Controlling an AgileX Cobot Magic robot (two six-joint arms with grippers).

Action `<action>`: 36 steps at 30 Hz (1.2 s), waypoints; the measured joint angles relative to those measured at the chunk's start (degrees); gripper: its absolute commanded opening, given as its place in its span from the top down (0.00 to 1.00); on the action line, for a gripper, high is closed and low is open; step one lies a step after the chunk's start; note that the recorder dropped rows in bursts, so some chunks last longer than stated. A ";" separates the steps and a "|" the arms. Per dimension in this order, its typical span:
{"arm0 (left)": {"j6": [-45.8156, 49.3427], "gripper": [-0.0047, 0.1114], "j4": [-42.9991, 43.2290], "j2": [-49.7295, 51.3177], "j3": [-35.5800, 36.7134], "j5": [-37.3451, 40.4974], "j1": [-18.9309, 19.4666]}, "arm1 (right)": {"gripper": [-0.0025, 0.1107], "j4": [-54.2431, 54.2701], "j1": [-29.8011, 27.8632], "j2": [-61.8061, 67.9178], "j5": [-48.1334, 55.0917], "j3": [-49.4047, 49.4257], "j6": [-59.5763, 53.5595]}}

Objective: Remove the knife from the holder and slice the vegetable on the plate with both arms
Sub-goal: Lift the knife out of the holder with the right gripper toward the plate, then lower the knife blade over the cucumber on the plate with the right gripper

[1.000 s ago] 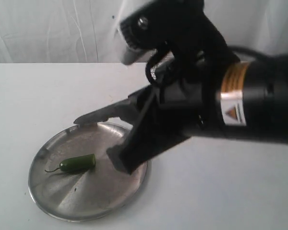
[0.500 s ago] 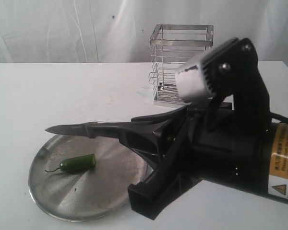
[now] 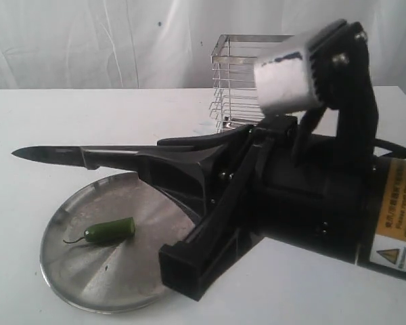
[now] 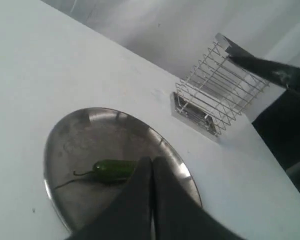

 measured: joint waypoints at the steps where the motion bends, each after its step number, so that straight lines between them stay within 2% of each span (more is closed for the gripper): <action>1: 0.80 0.96 0.00 0.00 -0.22 0.57 -1.44 | 0.98 0.00 0.00 1.51 0.00 -1.13 0.00; 3: 5.52 0.96 0.00 1.14 -2.25 0.61 -4.77 | 0.98 0.00 0.00 4.45 -0.11 -4.05 -0.47; 6: 12.36 0.96 0.15 7.99 -4.51 -2.39 -8.77 | 0.98 0.00 0.00 8.68 -0.22 -8.29 -0.56; 11: 13.85 0.92 10.42 23.56 -9.09 -10.96 -12.40 | 0.98 0.00 0.00 12.25 -0.22 -12.68 -0.78; 16: 13.85 0.80 17.58 35.43 -13.46 -18.73 -12.92 | 0.98 0.00 0.00 13.34 0.09 -13.42 -0.78; 21: 13.85 0.78 19.12 43.17 -16.63 -21.63 -12.91 | 0.98 0.00 0.00 13.56 2.37 -13.42 -0.78; 25: 14.97 0.78 19.22 45.06 -18.33 -24.35 -12.91 | 0.98 0.00 0.00 13.56 5.40 -13.42 -0.78; 36: 15.93 0.78 19.32 45.20 -19.13 -24.25 -12.91 | 0.98 0.00 2.70 13.56 12.29 -11.24 -0.78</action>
